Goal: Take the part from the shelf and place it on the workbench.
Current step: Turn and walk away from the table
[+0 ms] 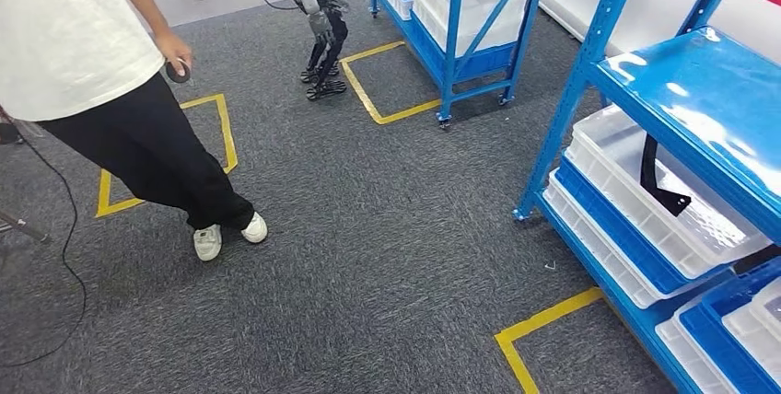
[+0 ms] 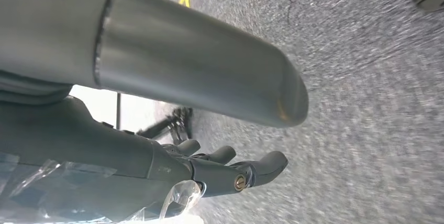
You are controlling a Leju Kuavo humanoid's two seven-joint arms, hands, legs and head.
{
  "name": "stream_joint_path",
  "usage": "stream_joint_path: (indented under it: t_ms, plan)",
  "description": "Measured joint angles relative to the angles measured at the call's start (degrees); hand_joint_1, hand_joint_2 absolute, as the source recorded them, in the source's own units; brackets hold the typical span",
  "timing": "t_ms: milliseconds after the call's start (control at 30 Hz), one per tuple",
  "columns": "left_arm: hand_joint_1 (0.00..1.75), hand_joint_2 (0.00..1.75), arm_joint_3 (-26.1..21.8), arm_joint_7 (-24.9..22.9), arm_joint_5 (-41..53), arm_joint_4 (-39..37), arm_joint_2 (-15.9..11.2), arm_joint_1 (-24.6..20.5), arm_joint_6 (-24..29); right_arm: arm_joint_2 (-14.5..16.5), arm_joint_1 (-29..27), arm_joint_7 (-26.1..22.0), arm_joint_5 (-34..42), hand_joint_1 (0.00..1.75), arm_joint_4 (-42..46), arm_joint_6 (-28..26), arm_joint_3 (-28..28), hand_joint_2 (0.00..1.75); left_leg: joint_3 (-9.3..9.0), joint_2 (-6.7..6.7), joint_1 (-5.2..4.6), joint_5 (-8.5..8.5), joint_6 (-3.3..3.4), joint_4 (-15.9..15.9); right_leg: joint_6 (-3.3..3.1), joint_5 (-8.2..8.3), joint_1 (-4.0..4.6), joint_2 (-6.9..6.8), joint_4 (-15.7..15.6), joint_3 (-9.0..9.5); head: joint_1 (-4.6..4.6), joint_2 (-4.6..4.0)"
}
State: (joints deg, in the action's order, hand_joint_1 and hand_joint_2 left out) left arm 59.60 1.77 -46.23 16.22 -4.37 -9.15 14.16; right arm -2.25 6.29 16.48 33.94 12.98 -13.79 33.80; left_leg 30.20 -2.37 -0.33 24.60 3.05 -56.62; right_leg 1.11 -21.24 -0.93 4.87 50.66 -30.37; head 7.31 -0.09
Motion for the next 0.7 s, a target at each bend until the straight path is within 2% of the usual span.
stream_joint_path:
  t_ms: [33,67,100,133,167,200,233,267,300,333,367,400,433,500,533,567,600,633,667,700]
  plan:
    - [0.00,0.00,0.0,0.0,0.0,0.0,0.0,-0.1,0.0,0.0,0.0,0.0,0.1,0.00,0.0,0.0,0.1,0.00,-1.64,-1.28,-0.10,-1.17,0.35,3.6,0.20,0.14,-0.01,0.67,0.0,-0.21,0.01,0.00]
    - [0.00,0.00,0.0,0.0,0.0,0.0,0.0,-0.2,0.0,0.1,0.0,0.0,0.1,0.00,0.0,0.0,0.2,0.00,-2.59,-2.25,-0.23,-1.72,0.56,5.7,0.47,0.32,-0.06,1.30,0.1,-0.47,0.00,0.00]
    - [0.00,0.00,0.0,0.0,0.0,0.0,0.0,-0.2,0.0,0.1,-0.1,0.0,0.2,0.00,0.0,0.0,0.4,0.00,-2.91,-2.30,-0.33,-1.82,0.62,6.6,0.80,0.53,-0.09,1.99,0.0,-0.72,-0.01,0.00]
    - [0.00,0.00,0.0,0.0,0.0,0.0,0.0,-0.3,0.0,0.0,-0.3,0.0,0.2,0.00,0.0,-0.1,0.5,0.00,-2.98,-1.73,-0.24,-1.91,0.61,7.0,1.16,0.73,-0.08,2.58,-0.1,-0.96,-0.01,0.00]
    - [0.00,0.00,0.0,-0.1,0.0,0.0,0.0,-0.3,0.0,0.0,-0.4,0.0,0.2,0.00,0.0,-0.1,0.5,0.00,-3.09,-1.10,-0.17,-2.16,0.65,7.2,1.43,0.59,-0.06,2.23,0.1,-1.22,-0.03,0.00]
    - [0.00,0.00,0.0,-0.1,0.0,0.0,0.0,-0.4,0.0,-0.1,-0.5,0.0,0.3,0.00,0.0,-0.2,0.6,0.00,-3.23,-0.40,-0.03,-2.41,0.77,7.5,1.67,-0.29,0.04,1.07,1.1,-1.74,-0.06,0.00]
    - [0.00,0.00,0.0,-0.1,0.0,0.0,0.1,-0.4,0.0,-0.2,-0.4,0.0,0.3,0.00,-0.1,-0.2,0.6,0.00,-3.35,0.34,0.11,-2.65,0.92,7.8,1.88,-1.91,0.18,-0.53,3.5,-2.78,-0.10,0.00]
    - [0.00,0.00,0.0,0.0,0.0,0.0,0.1,-0.4,-0.1,-0.3,-0.3,0.0,0.4,0.00,-0.1,-0.3,0.7,0.00,-3.40,1.18,0.11,-2.76,1.04,7.9,2.04,-4.20,0.21,-2.36,7.3,-4.42,-0.14,0.00]
    - [0.00,0.00,0.0,0.0,0.0,0.0,0.1,-0.3,-0.1,-0.3,-0.2,0.0,0.4,0.00,-0.1,-0.3,0.8,0.00,-3.35,2.03,0.10,-2.79,1.15,7.8,2.28,-6.51,0.21,-3.43,11.9,-6.40,-0.16,0.00]
    - [0.00,0.00,0.0,-0.1,0.0,0.0,0.1,-0.1,-0.1,-0.3,-0.2,0.0,0.5,0.00,-0.1,-0.3,0.8,0.00,-3.30,2.94,0.08,-2.79,1.19,7.8,2.52,-8.14,0.13,-3.87,16.0,-8.19,-0.15,0.00]
    - [0.00,0.00,0.0,-0.1,0.0,0.0,0.1,0.0,-0.1,-0.2,-0.1,0.0,0.6,0.00,-0.1,-0.3,0.9,0.00,-3.25,3.80,0.10,-2.78,1.18,7.8,2.73,-8.78,0.03,-4.11,18.5,-9.21,-0.13,0.00]
    - [0.00,0.00,0.1,-0.1,0.0,0.0,0.1,0.0,-0.1,-0.3,-0.1,0.0,0.7,0.00,-0.1,-0.4,0.9,0.00,-3.25,4.55,0.16,-2.76,1.15,7.8,2.92,-8.22,-0.07,-4.28,18.5,-8.97,-0.13,0.00]
    - [0.00,0.00,0.1,-0.1,0.0,0.0,0.1,0.0,-0.2,-0.3,-0.2,0.0,0.8,0.00,-0.1,-0.4,0.9,0.00,-3.28,5.23,0.25,-2.72,1.08,7.8,3.06,-6.70,-0.18,-4.59,16.0,-7.50,-0.13,0.00]
    - [0.00,0.00,0.2,-0.1,0.0,0.0,0.2,-0.1,-0.2,-0.4,-0.2,0.0,0.9,0.00,-0.1,-0.5,1.1,0.00,-3.42,6.35,0.24,-2.50,0.64,7.7,3.11,-2.93,-0.18,-6.83,7.2,-2.56,-0.13,0.00]
    - [0.00,0.00,0.3,-0.1,0.0,0.0,0.2,-0.2,-0.2,-0.4,-0.2,0.0,1.0,0.00,-0.1,-0.6,1.1,0.00,-3.41,6.85,0.13,-2.37,0.33,7.5,2.84,-1.71,-0.08,-7.90,3.4,-0.60,-0.11,0.00]
    - [0.00,0.00,0.3,-0.1,0.0,0.0,0.3,-0.2,-0.2,-0.4,-0.1,0.0,1.0,0.00,-0.1,-0.6,1.2,0.00,-3.37,7.39,-0.04,-2.27,-0.01,7.4,2.49,-1.10,0.03,-8.71,1.1,0.45,-0.11,0.00]
    - [0.00,0.00,0.4,-0.1,0.0,0.0,0.3,-0.3,-0.2,-0.5,-0.1,0.0,1.1,0.00,-0.1,-0.7,1.2,0.00,-3.32,8.00,-0.21,-2.19,-0.29,7.3,2.07,-0.97,0.13,-8.74,0.2,0.71,-0.10,0.00]
    - [0.00,0.00,0.4,-0.1,0.0,0.0,0.3,-0.4,-0.2,-0.5,-0.2,0.0,1.2,0.00,-0.1,-0.7,1.3,0.00,-3.31,8.62,-0.20,-2.13,-0.52,7.2,1.56,-0.94,0.14,-8.05,0.0,0.52,-0.10,0.00]
    - [0.00,0.00,0.5,0.0,0.0,0.0,0.3,-0.5,-0.2,-0.5,-0.2,0.0,1.2,0.00,-0.1,-0.7,1.3,0.00,-3.29,8.64,-0.09,-1.80,-0.82,7.0,1.17,-0.82,0.07,-7.47,0.0,0.41,-0.10,0.00]
    - [0.00,0.00,0.5,-0.1,0.0,0.0,0.3,-0.7,-0.2,-0.5,-0.2,-0.1,1.2,0.00,-0.1,-0.7,1.3,0.00,-2.94,7.85,0.07,-0.90,-1.10,6.0,0.81,-0.72,-0.01,-6.88,0.0,0.40,-0.10,0.00]
